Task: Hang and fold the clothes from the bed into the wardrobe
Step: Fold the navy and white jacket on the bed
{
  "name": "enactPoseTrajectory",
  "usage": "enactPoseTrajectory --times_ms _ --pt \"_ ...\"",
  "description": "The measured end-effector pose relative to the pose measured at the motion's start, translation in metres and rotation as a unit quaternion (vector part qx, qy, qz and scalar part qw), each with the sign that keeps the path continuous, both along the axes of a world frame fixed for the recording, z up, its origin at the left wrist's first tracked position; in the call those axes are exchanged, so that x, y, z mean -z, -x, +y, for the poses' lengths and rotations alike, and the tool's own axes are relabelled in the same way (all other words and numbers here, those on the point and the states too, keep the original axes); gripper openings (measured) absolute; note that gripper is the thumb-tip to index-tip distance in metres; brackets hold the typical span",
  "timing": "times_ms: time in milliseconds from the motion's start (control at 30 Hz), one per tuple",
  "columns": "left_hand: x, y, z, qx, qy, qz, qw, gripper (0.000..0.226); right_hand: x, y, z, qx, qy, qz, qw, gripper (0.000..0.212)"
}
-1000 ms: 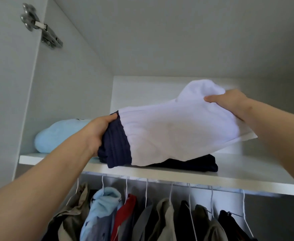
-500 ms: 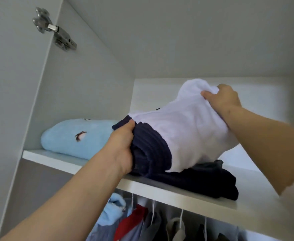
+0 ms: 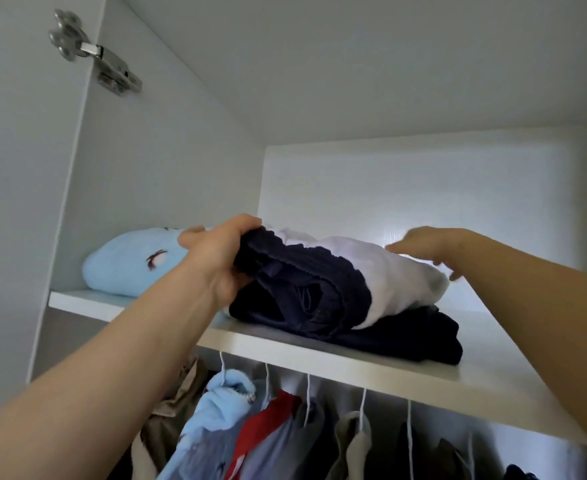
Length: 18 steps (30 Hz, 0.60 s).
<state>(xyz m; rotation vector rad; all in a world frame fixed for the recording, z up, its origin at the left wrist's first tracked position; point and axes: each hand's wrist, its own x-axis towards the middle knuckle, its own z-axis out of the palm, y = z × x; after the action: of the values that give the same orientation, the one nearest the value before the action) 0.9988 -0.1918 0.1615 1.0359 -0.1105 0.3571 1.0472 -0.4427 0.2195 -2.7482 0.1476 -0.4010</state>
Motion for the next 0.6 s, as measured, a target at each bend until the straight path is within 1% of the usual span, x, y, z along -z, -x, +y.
enactPoseTrajectory --times_ms 33,100,133,233,300,367,400,433,467,500,533,567,600 --pt "-0.006 -0.002 0.000 0.022 -0.023 0.019 0.999 0.049 0.005 0.006 -0.003 0.026 -0.021 0.028 0.999 0.062" --pt "-0.015 -0.005 0.000 0.075 -0.114 0.058 0.989 0.017 0.014 0.017 -0.009 0.063 -0.085 0.087 0.991 0.063" --pt "-0.018 -0.010 0.003 0.081 -0.168 0.068 0.980 0.013 0.016 0.020 -0.012 0.075 -0.097 0.102 0.987 0.060" --pt "-0.028 -0.022 0.017 0.095 -0.260 0.069 0.958 0.018 0.022 0.022 -0.014 0.068 -0.134 0.126 0.981 0.046" --pt "-0.031 -0.028 0.026 0.120 -0.312 0.084 0.939 0.030 0.025 0.021 -0.014 0.050 -0.162 0.126 0.977 0.033" --pt "-0.038 -0.032 0.029 0.140 -0.361 0.107 0.916 0.044 0.026 0.019 -0.016 0.022 -0.205 0.113 0.972 0.031" --pt "-0.041 -0.032 0.027 0.144 -0.396 0.120 0.899 0.047 0.026 0.018 -0.017 0.011 -0.232 0.101 0.967 0.030" --pt "-0.045 -0.033 0.025 0.141 -0.436 0.133 0.879 0.046 0.026 0.017 -0.018 0.000 -0.266 0.091 0.960 0.028" --pt "-0.047 -0.033 0.021 0.128 -0.482 0.141 0.855 0.041 0.025 0.016 -0.017 -0.013 -0.303 0.086 0.949 0.024" --pt "-0.049 -0.032 0.016 0.120 -0.529 0.143 0.828 0.028 0.026 0.017 -0.013 -0.028 -0.335 0.085 0.938 0.018" --pt "-0.049 -0.031 0.010 0.114 -0.569 0.133 0.804 0.011 0.027 0.016 -0.010 -0.042 -0.351 0.085 0.931 0.012" --pt "-0.049 -0.030 0.005 0.113 -0.591 0.109 0.791 0.007 0.027 0.017 -0.007 -0.056 -0.350 0.084 0.931 0.009" --pt "-0.049 -0.034 0.002 0.113 -0.589 0.081 0.796 0.020 0.025 0.017 -0.004 -0.065 -0.339 0.072 0.936 0.008"
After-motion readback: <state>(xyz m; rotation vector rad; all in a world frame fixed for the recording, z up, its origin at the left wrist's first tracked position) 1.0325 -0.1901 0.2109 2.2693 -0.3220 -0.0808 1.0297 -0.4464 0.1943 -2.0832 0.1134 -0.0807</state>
